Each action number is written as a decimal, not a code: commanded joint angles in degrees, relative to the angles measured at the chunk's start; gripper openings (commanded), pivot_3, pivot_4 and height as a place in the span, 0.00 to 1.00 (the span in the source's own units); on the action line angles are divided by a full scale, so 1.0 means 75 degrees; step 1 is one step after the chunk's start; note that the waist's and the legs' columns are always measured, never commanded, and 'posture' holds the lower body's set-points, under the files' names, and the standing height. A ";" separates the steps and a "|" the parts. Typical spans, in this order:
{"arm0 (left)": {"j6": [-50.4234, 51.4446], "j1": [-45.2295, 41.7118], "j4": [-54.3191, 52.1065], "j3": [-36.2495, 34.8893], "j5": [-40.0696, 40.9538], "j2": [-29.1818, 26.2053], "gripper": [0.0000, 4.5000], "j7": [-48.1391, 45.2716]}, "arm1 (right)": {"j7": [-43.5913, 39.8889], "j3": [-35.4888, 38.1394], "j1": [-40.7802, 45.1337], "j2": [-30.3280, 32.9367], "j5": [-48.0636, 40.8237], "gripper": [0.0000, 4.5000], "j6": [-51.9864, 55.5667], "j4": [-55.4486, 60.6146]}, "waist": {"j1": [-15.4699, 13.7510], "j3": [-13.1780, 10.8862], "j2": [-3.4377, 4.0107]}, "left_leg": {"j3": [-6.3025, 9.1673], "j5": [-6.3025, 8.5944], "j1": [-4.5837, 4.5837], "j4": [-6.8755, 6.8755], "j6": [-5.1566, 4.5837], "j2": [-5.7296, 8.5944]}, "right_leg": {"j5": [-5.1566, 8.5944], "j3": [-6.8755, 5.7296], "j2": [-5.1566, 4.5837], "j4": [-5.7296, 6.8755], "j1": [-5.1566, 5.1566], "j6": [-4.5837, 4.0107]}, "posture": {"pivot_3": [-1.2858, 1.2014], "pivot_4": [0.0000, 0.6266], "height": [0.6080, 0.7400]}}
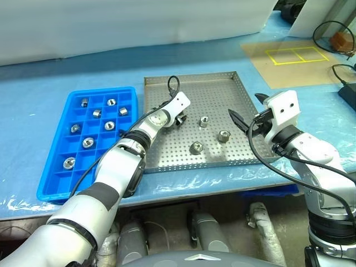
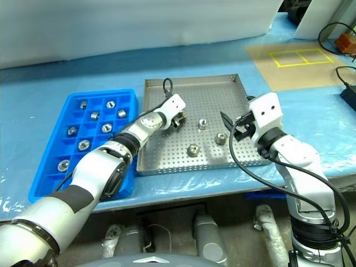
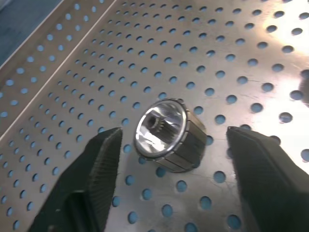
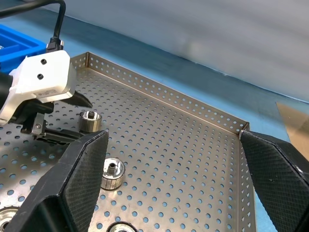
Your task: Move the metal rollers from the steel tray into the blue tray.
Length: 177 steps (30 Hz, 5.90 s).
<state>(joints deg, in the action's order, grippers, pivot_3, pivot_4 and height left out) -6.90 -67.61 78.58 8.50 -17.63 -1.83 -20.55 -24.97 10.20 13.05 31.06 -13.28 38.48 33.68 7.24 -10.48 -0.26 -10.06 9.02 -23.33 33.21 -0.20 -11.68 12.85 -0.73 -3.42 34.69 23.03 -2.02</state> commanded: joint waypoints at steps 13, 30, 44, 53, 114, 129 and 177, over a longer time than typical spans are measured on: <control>-0.0789 -0.0053 -0.0210 -0.0443 0.0276 -0.0237 0.56 -0.0048 | -0.0008 -0.0207 0.0342 0.0014 -0.0022 1.00 -0.0274 -0.0117 | 0.0001 -0.0001 0.0001 | 0.0001 0.0000 -0.0001 -0.0001 0.0000 0.0001 | 0.0000 -0.0001 0.0002 -0.0001 0.0001 0.0000 | 0.27 0.24 1.00; -0.2356 0.0062 -0.0686 -0.0885 0.0953 -0.1345 0.56 -0.1603 | -0.0433 -0.0962 0.1252 -0.0166 0.0026 1.00 -0.1076 -0.1390 | -0.0106 -0.0004 0.0004 | 0.0001 0.0000 -0.0005 -0.0018 0.0002 -0.0012 | 0.0000 0.0000 -0.0003 -0.0004 0.0010 -0.0001 | 0.33 0.24 1.00; -0.1742 -0.0216 -0.0385 -0.1110 0.1200 -0.0454 0.69 -0.1087 | -0.0383 -0.0998 0.1148 -0.0235 0.0103 1.00 -0.1145 -0.1338 | -0.0502 -0.0005 0.0004 | -0.0010 0.0000 -0.0004 -0.0019 0.0003 -0.0005 | 0.0000 0.0009 -0.0018 0.0000 0.0012 -0.0001 | 0.30 0.24 1.00; -0.0940 -0.0206 -0.0139 -0.0482 0.0347 -0.0106 0.99 0.0160 | -0.0115 -0.0755 0.0653 -0.0173 0.0066 1.00 -0.0855 -0.0779 | -0.0411 -0.0005 0.0004 | -0.0009 0.0013 0.0013 -0.0023 0.0026 -0.0012 | 0.0000 0.0024 0.0000 0.0004 0.0017 0.0000 | 0.28 0.24 1.00; -0.0743 0.0095 -0.0198 -0.1107 0.0629 -0.0180 0.38 -0.0044 | 0.0332 -0.0723 0.0399 -0.0231 0.0144 1.00 -0.0702 -0.0561 | 0.0241 -0.0005 0.0004 | 0.0009 0.0045 -0.0049 -0.0018 -0.0074 0.0109 | 0.0024 0.0014 -0.0125 -0.0033 0.0038 0.0041 | 0.27 0.24 1.00; -0.2425 0.0197 -0.1065 -0.1414 0.1625 -0.0952 0.38 -0.2788 | 0.0024 -0.1025 0.0942 -0.0331 0.0209 1.00 -0.1199 -0.1340 | 0.0149 -0.0007 0.0003 | 0.0006 0.0049 -0.0063 -0.0020 -0.0085 0.0104 | 0.0024 0.0010 -0.0134 -0.0033 0.0046 0.0042 | 0.31 0.24 1.00; 0.3199 1.0462 -1.4264 -0.3823 0.4422 -0.5239 0.38 -0.3505 | -0.5768 -0.3542 0.5023 -0.2221 0.0351 1.00 -0.4248 -0.7182 | -0.2123 -0.0019 0.0018 | 0.0014 -0.0055 -0.0063 -0.0121 0.0141 -0.0015 | 0.0072 -0.0081 -0.0095 0.0134 0.0156 -0.0027 | 0.64 0.24 1.00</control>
<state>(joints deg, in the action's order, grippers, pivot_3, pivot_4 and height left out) 19.10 11.31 -27.43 -19.81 16.02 -40.33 -47.24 -68.35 -17.08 49.74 14.44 -10.50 7.92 -21.18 -8.68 -10.62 -0.13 -9.96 8.60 -23.83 32.30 0.86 -11.81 13.40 -1.34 -4.10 35.70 24.22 -2.23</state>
